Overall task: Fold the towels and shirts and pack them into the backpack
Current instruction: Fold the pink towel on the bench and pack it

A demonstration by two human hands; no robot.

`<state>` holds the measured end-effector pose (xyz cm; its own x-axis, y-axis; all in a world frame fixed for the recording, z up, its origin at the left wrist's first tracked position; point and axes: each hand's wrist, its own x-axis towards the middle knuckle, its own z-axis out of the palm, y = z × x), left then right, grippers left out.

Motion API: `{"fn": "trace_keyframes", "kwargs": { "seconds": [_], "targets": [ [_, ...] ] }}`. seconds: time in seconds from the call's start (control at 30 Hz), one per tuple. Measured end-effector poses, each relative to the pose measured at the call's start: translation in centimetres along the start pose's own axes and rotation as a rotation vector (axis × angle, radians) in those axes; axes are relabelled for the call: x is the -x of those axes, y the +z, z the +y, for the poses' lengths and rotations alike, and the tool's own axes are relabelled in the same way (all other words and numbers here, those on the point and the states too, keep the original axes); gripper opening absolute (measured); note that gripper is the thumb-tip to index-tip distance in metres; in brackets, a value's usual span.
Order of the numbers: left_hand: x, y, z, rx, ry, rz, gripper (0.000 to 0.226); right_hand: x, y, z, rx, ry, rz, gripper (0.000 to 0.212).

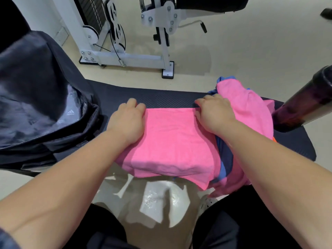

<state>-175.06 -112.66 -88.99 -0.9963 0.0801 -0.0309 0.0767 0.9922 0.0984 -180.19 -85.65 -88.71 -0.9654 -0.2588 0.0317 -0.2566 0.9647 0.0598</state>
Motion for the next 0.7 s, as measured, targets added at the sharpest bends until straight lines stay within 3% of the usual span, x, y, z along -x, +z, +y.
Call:
{"fn": "trace_keyframes", "kwargs": {
  "seconds": [0.23, 0.47, 0.7],
  "targets": [
    [-2.9, -2.3, -1.9, -0.263, -0.046, -0.128, 0.040, -1.2, -1.0, 0.6, -0.025, -0.080, -0.099, 0.020],
    [-3.1, -3.5, -2.1, -0.041, -0.024, -0.226, 0.030, -0.9, -1.7, 0.5, -0.002, -0.150, -0.068, 0.017],
    [0.5, -6.2, -2.3, 0.371, -0.042, 0.014, 0.020, 3.2, -3.4, 2.4, -0.552, -0.165, 0.043, 0.018]
  ]
}}
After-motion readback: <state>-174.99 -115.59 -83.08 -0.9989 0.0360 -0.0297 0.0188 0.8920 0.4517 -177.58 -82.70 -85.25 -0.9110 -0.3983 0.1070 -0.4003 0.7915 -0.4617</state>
